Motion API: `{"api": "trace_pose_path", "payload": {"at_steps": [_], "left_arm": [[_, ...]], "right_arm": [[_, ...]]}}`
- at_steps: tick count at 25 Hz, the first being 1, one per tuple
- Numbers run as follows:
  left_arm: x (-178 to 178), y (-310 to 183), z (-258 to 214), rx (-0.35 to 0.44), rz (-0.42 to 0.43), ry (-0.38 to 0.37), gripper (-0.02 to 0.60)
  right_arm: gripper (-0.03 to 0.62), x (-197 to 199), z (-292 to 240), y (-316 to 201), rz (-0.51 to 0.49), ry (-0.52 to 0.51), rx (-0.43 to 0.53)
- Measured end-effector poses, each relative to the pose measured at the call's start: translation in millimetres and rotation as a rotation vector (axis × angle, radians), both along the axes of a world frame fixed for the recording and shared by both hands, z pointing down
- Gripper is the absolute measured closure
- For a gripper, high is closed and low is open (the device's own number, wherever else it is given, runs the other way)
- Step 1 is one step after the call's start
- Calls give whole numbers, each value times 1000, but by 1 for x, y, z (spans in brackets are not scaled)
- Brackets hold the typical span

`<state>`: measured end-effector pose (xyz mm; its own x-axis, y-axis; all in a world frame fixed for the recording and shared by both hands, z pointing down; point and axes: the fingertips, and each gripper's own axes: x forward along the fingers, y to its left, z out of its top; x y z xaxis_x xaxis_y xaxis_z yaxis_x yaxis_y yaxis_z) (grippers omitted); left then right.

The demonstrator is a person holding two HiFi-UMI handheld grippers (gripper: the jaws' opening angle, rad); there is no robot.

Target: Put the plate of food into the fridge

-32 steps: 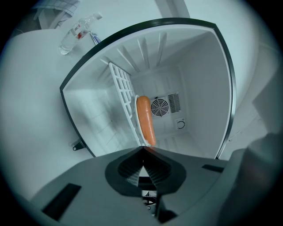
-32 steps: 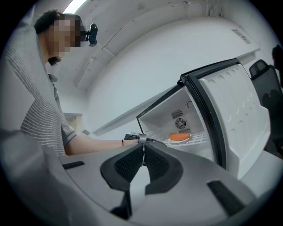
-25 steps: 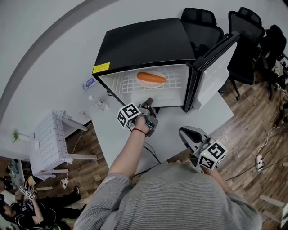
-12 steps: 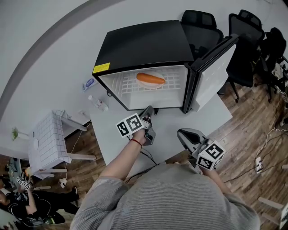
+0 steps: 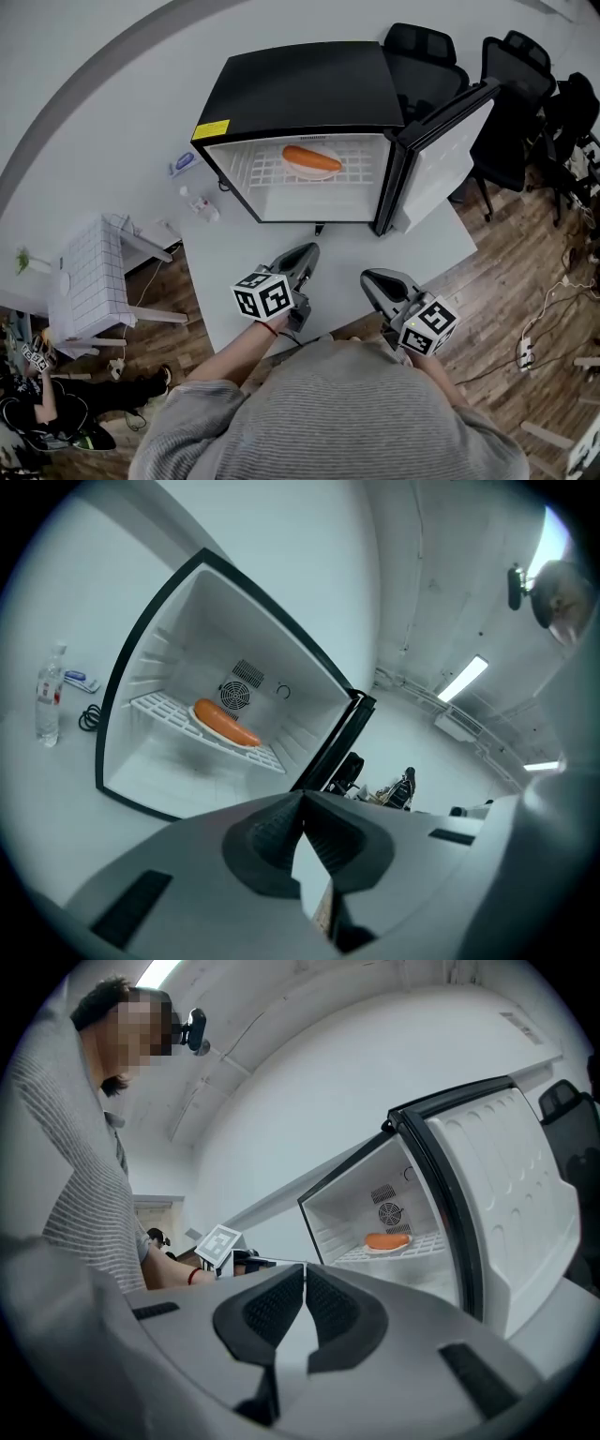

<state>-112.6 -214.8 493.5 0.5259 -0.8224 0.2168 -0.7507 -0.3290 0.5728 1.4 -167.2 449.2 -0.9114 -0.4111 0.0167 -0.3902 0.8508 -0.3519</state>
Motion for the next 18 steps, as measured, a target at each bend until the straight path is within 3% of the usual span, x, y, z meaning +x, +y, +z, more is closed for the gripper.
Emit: {"api": "trace_pose_path", "payload": {"at_steps": [7,12,18], "left_arm": [[16,29,-15,81,38,-27,571],[29,59,-23,157,92,-100,571],[34,84,-23,204,94,-171,571]], "right_arm": [[579,-5,3,5,-37,21,12],[579,-9,7,11,-71,19,20],[579,-15,10,19,-95,10,17]]}}
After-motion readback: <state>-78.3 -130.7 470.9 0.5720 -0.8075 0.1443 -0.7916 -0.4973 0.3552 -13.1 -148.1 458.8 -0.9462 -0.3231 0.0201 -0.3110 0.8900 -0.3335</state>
